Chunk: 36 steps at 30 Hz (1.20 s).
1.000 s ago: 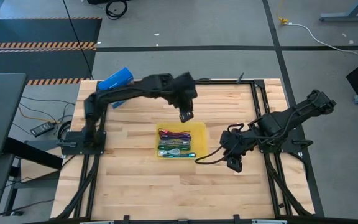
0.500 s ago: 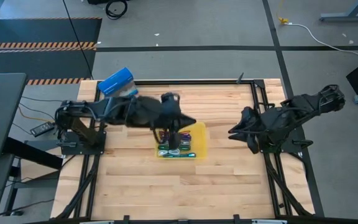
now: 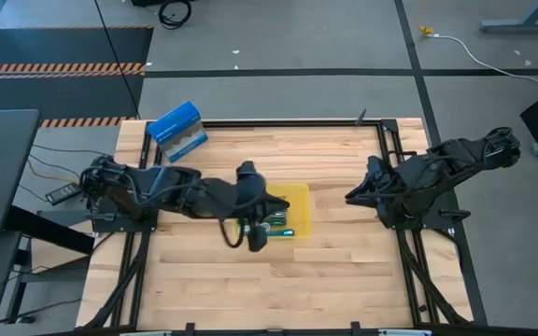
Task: Pick and place USB-C Cables
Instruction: Return to Home Position
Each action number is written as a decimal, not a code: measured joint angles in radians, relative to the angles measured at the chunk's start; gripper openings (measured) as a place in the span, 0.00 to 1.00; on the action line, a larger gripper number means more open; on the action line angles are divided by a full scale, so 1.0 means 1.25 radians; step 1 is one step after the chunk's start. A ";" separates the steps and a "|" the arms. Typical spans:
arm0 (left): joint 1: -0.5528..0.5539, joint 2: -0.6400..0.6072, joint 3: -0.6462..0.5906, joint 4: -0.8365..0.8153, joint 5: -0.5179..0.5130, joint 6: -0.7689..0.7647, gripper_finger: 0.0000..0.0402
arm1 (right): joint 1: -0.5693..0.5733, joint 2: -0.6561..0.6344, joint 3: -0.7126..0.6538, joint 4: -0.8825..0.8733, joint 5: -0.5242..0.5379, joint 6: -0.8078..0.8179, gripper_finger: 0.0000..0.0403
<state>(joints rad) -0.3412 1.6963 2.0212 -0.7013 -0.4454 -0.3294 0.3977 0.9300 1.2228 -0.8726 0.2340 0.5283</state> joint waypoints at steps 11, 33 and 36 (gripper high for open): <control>0.032 -0.108 -0.010 -0.080 0.030 0.061 0.00 | 0.000 -0.109 -0.032 -0.029 0.108 -0.008 0.01; 0.138 -0.764 -1.188 0.702 0.124 -0.026 0.00 | -0.037 -0.387 -0.695 0.662 0.037 0.016 0.00; 0.138 -0.814 -1.266 0.708 0.121 -0.027 0.00 | -0.058 -0.419 -0.720 0.664 0.048 -0.003 0.00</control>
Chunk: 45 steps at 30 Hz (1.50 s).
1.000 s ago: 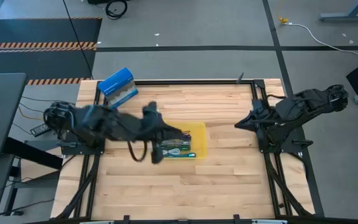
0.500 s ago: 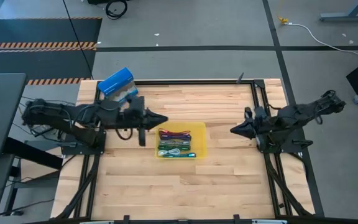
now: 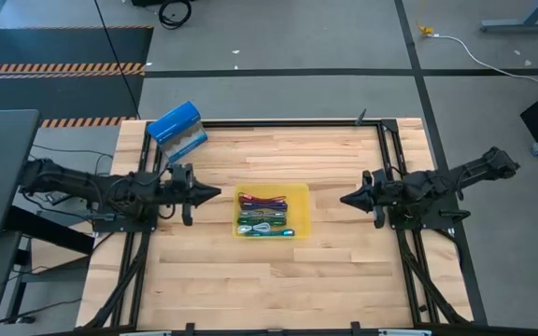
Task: Pick and place USB-C Cables
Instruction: Return to Home Position
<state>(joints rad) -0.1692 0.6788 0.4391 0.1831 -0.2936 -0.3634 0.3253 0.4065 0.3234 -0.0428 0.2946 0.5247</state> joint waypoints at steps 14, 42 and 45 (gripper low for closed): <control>0.000 -0.113 -0.269 0.220 0.023 0.002 0.00 | -0.114 -0.108 -0.171 0.085 -0.082 -0.015 0.00; -0.002 -0.284 -0.344 0.112 0.111 0.056 0.00 | -0.359 -0.243 -0.253 0.247 -0.356 -0.061 0.00; -0.002 -0.309 -0.344 0.033 0.097 0.045 0.01 | -0.363 -0.247 -0.253 0.212 -0.370 -0.060 0.00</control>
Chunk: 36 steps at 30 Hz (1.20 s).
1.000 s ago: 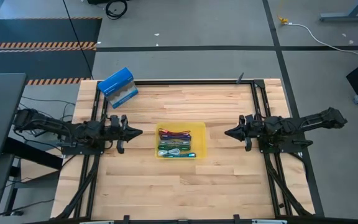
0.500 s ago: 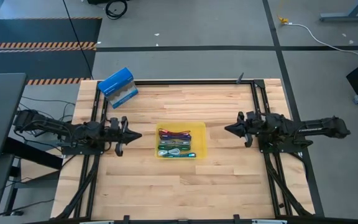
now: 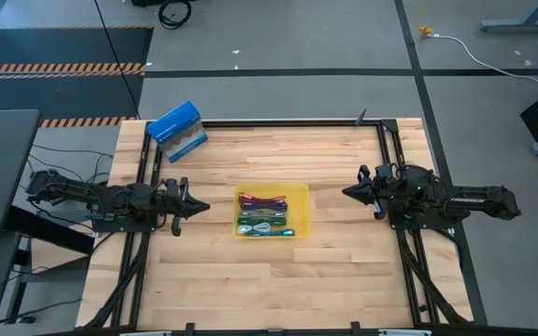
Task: Pick and place USB-C Cables
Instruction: Return to Home Position
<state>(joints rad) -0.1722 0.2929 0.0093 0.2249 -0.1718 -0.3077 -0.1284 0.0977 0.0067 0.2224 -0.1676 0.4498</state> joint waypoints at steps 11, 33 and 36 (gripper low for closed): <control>0.000 -0.005 0.000 -0.043 -0.008 0.087 0.08 | 0.000 0.000 0.000 -0.048 -0.007 0.017 0.02; 0.000 -0.004 0.000 -0.046 -0.008 0.060 0.08 | 0.000 0.001 0.000 -0.048 -0.007 0.021 0.02; 0.000 -0.004 0.000 -0.046 -0.008 0.060 0.09 | 0.000 0.001 0.000 -0.047 -0.007 0.021 0.02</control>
